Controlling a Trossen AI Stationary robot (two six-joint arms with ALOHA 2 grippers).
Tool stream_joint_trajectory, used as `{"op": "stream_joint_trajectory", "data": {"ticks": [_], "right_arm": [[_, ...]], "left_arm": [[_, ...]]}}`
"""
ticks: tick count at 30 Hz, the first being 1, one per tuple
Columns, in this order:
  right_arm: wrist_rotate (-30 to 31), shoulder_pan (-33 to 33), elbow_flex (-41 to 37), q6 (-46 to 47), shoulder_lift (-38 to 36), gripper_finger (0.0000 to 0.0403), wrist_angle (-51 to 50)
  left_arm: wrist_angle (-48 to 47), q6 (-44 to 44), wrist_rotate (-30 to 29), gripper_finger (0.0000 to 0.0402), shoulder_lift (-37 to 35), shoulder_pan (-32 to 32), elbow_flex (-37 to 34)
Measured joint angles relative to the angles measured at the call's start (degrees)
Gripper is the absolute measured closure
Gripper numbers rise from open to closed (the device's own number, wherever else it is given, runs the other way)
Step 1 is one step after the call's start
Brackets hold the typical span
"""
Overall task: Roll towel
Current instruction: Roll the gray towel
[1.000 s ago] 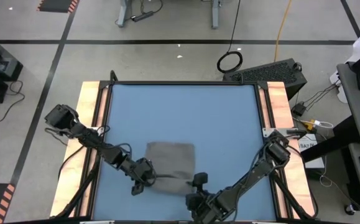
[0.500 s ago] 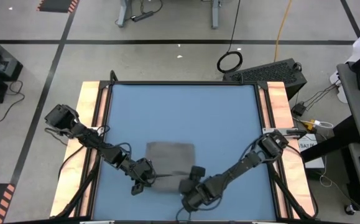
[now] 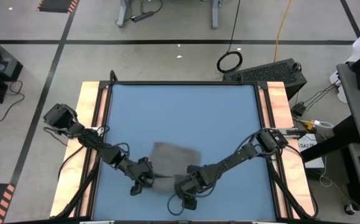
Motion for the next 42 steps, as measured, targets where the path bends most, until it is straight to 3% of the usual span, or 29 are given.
{"op": "stream_joint_trajectory", "data": {"ticks": [7,10,14,20,24,35,42], "right_arm": [[-14.2,-3.7,-0.2,-6.3,-0.2,0.0388,3.7],[-17.3,-5.5,-0.3,-7.5,-0.1,0.0384,4.1],[-17.8,-6.7,-0.3,-7.7,-0.1,0.0372,4.0],[-21.8,-7.7,-0.3,-5.7,-0.1,0.0382,3.8],[-26.5,-8.8,-0.3,-7.2,-0.1,0.0382,3.7],[-31.3,-11.8,-0.3,-9.7,-0.1,0.0382,3.7],[-31.0,-12.0,-0.3,-9.7,-0.2,0.0382,3.8]], "left_arm": [[-5.2,0.4,0.7,0.0167,-9.4,0.5,0.0],[-7.0,2.4,-1.3,0.0161,-14.4,-1.0,0.0],[-5.5,6.1,-11.7,0.0160,-17.1,-6.7,0.1],[0.1,14.2,-23.7,0.0158,-12.2,-17.4,0.1],[7.0,16.6,-27.0,0.0150,-7.5,-20.6,0.1],[7.6,18.0,-29.6,0.0107,0.0,-21.2,0.1],[7.2,18.3,-36.9,0.0067,3.7,-21.1,0.1]]}}
